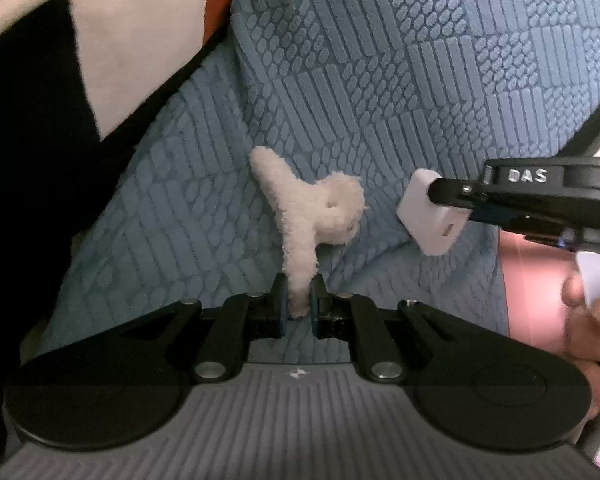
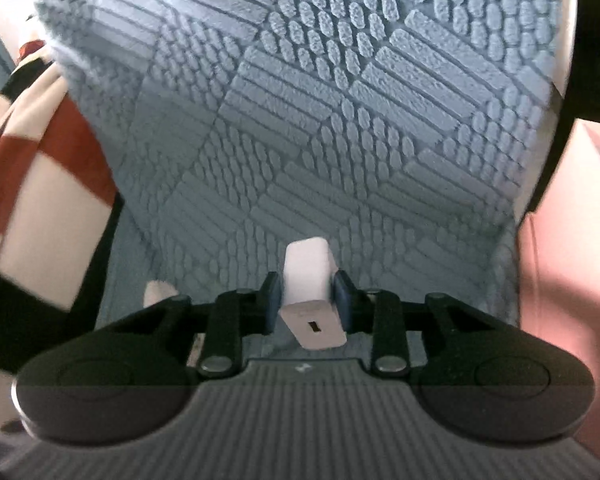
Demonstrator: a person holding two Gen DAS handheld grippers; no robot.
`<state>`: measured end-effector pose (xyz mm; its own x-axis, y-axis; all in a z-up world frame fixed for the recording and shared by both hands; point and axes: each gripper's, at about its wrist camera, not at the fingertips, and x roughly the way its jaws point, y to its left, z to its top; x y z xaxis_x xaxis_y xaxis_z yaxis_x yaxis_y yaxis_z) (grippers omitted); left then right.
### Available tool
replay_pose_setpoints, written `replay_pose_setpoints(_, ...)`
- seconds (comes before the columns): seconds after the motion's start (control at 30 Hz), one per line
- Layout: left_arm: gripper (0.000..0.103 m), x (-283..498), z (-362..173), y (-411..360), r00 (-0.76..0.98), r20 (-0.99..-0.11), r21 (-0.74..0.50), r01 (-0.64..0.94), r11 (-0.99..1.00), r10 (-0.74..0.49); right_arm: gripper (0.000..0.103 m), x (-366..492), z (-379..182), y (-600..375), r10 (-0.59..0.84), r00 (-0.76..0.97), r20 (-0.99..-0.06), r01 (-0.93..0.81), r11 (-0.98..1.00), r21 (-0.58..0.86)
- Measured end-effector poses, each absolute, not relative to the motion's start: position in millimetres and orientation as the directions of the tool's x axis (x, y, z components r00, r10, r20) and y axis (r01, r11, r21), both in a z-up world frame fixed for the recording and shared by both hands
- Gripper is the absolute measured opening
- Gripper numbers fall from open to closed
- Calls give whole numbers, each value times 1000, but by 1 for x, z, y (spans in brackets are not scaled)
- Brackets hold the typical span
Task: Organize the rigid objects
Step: 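Close the left tool on the white fuzzy clip while the right tool holds the charger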
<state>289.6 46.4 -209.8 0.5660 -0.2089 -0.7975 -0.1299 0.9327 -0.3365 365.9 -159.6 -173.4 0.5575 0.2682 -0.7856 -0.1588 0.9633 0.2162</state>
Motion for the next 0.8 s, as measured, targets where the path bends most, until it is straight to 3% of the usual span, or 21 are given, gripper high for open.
replay_pose_setpoints(0.3,13,248,-203,50,552,-800,-350,-111,930,-235,32,314,-164,-170,253,541,-802,-196,965,173)
replay_pose_setpoints(0.8,14,209,-201,59,524,-807,-408,-157,899,-274,32,235,-171,-168,263,536,-803,-147,965,218)
